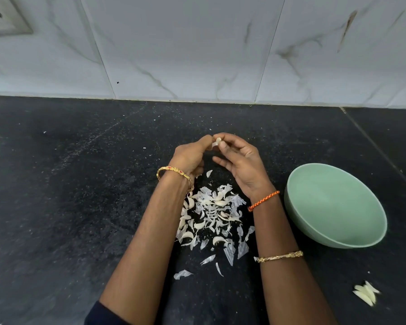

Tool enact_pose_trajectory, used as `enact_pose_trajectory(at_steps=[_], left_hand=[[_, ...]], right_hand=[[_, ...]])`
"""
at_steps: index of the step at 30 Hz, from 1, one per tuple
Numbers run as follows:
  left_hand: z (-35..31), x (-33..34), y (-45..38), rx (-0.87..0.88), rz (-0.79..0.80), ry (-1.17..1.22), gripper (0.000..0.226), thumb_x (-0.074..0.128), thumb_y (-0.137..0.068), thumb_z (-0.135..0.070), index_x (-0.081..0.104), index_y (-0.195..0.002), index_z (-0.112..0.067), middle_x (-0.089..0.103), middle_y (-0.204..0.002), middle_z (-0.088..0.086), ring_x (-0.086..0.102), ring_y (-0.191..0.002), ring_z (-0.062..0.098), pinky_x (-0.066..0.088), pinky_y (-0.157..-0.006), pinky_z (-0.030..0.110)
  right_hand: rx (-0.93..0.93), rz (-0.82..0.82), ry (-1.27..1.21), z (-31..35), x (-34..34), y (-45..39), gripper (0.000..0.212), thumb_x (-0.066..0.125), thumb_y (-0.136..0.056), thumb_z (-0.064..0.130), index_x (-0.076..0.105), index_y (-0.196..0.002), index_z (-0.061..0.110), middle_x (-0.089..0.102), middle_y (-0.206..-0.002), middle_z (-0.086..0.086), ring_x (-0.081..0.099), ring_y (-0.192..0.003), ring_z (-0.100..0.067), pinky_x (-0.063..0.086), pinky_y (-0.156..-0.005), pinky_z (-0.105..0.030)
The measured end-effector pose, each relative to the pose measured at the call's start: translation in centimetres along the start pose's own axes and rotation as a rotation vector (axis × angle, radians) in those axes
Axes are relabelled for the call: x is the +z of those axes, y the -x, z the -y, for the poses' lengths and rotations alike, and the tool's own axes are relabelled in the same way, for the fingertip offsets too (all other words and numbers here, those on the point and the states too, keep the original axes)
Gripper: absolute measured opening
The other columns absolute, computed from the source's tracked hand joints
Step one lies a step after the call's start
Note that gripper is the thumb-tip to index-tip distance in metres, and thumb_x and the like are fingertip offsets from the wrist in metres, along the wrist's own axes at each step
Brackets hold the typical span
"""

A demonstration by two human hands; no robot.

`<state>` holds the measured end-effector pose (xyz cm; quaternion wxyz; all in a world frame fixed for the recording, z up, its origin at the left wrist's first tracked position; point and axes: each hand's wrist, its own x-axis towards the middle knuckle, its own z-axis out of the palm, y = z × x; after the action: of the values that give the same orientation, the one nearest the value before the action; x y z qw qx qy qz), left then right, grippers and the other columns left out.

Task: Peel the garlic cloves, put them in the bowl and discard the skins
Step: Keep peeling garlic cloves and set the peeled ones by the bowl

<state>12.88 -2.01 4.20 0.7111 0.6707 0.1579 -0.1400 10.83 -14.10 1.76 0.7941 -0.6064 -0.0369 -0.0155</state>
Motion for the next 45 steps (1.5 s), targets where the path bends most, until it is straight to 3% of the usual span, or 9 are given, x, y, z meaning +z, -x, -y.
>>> enact_pose_trajectory(at_steps=[9, 14, 17, 22, 31, 34, 36, 42, 45], left_hand=[[-0.5, -0.8, 0.0, -0.023, -0.063, -0.067, 0.02, 0.048, -0.082, -0.022, 0.042, -0.063, -0.018, 0.032, -0.058, -0.003, 0.024, -0.04, 0.011, 0.02, -0.038, 0.017], [-0.6, -0.3, 0.7, 0.235, -0.039, -0.187, 0.04, 0.062, -0.089, -0.027, 0.047, -0.053, -0.019, 0.031, -0.038, -0.012, 0.027, -0.034, 0.003, 0.027, -0.038, 0.018], [-1.0, -0.3, 1.5, 0.275, 0.067, -0.185, 0.028, 0.064, -0.089, -0.033, 0.064, -0.068, -0.014, 0.037, -0.032, -0.016, 0.035, -0.029, -0.001, 0.027, -0.036, 0.007], [-0.8, -0.1, 1.8, 0.216, 0.192, -0.142, 0.032, 0.07, -0.082, -0.038, 0.074, -0.091, -0.007, 0.047, -0.043, -0.013, 0.025, -0.038, 0.004, 0.023, -0.035, 0.012], [-1.1, -0.4, 1.8, 0.15, 0.181, -0.141, 0.019, 0.073, -0.081, -0.02, 0.072, -0.095, -0.006, 0.045, -0.036, -0.016, 0.024, -0.03, 0.001, 0.021, -0.033, 0.012], [-1.2, -0.5, 1.8, 0.129, 0.119, -0.165, 0.009, 0.073, -0.078, -0.014, 0.069, -0.072, -0.009, 0.039, -0.033, -0.016, 0.028, -0.03, 0.001, 0.022, -0.033, 0.013], [-1.1, -0.6, 1.4, 0.137, 0.071, -0.189, 0.025, 0.073, -0.077, -0.013, 0.058, -0.056, -0.011, 0.034, -0.034, -0.012, 0.027, -0.031, 0.002, 0.023, -0.032, 0.013], [-0.4, -0.9, 0.8, 0.323, 0.0, -0.277, 0.042, 0.07, -0.084, -0.024, 0.056, -0.045, -0.016, 0.031, -0.031, -0.014, 0.024, -0.032, 0.004, 0.033, -0.044, 0.015], [-0.5, -0.9, 0.7, 0.351, 0.075, -0.236, 0.026, 0.074, -0.081, -0.023, 0.066, -0.063, -0.007, 0.05, -0.045, -0.012, 0.042, -0.042, -0.001, 0.039, -0.049, 0.006]], right_hand=[[0.05, -0.041, -0.238, 1.1, -1.2, -0.1, 0.018, 0.049, -0.095, 0.01, 0.065, -0.102, 0.015, 0.069, -0.087, 0.007, 0.061, -0.083, -0.007, 0.052, -0.074, -0.023], [0.063, -0.048, -0.206, 1.0, -1.1, 0.0, 0.018, 0.051, -0.094, 0.009, 0.066, -0.103, 0.015, 0.068, -0.09, 0.006, 0.06, -0.082, -0.006, 0.052, -0.073, -0.021], [0.07, -0.038, -0.188, 0.9, -1.2, 0.0, 0.018, 0.058, -0.086, 0.016, 0.067, -0.102, 0.017, 0.068, -0.091, 0.004, 0.062, -0.087, -0.007, 0.051, -0.075, -0.023], [0.084, 0.001, -0.178, 0.9, -1.2, 0.1, 0.022, 0.06, -0.079, 0.02, 0.067, -0.1, 0.018, 0.07, -0.094, 0.008, 0.063, -0.094, -0.007, 0.05, -0.081, -0.025], [0.085, -0.031, -0.259, 0.7, -1.0, -0.1, 0.025, 0.071, -0.064, 0.032, 0.076, -0.087, 0.025, 0.069, -0.088, 0.007, 0.062, -0.085, -0.007, 0.052, -0.078, -0.023], [0.095, -0.07, -0.341, 0.9, -1.1, -0.2, 0.022, 0.063, -0.076, 0.024, 0.07, -0.096, 0.02, 0.069, -0.084, 0.007, 0.064, -0.079, -0.006, 0.055, -0.073, -0.022], [0.095, -0.069, -0.372, 1.0, -1.1, -0.2, 0.023, 0.057, -0.081, 0.02, 0.066, -0.102, 0.017, 0.068, -0.083, 0.007, 0.064, -0.078, -0.006, 0.055, -0.071, -0.022], [0.099, -0.045, -0.357, 1.1, -0.9, -0.1, 0.022, 0.058, -0.081, 0.019, 0.078, -0.089, 0.023, 0.069, -0.086, 0.005, 0.064, -0.078, -0.007, 0.055, -0.071, -0.022], [0.1, -0.038, -0.334, 1.1, -1.0, -0.1, 0.02, 0.067, -0.072, 0.027, 0.078, -0.089, 0.025, 0.071, -0.091, 0.005, 0.065, -0.084, -0.008, 0.055, -0.075, -0.023]])
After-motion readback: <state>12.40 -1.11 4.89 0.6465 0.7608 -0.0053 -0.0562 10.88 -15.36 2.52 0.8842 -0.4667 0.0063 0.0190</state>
